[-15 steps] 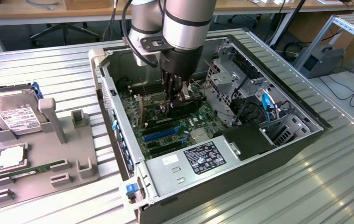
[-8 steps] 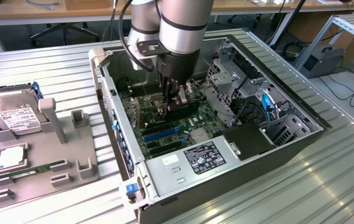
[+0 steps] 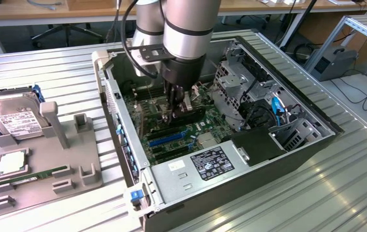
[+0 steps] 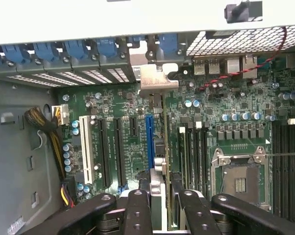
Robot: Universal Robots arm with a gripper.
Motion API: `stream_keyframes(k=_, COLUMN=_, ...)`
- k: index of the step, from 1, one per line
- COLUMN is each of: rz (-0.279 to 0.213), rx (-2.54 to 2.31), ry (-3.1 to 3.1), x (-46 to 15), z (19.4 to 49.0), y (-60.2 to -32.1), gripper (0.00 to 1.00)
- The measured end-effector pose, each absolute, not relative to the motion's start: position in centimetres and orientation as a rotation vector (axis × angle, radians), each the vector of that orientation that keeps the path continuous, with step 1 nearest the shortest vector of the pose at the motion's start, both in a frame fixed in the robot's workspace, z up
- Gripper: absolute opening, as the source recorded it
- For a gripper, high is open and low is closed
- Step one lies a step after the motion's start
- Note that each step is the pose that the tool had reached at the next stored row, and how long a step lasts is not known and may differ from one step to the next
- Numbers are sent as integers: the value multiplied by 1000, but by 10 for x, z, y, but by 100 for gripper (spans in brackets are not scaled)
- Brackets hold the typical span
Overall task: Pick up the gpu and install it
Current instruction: 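Insert the gpu into the slot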
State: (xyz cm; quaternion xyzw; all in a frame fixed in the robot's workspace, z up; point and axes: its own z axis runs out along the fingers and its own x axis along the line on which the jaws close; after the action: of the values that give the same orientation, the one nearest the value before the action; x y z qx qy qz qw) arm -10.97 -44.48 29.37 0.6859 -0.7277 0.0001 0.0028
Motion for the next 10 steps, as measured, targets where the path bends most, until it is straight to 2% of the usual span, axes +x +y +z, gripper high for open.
stream_keyframes(k=10, rz=0, rx=2151, ry=-2282, x=-118, z=291, y=-450, gripper=27)
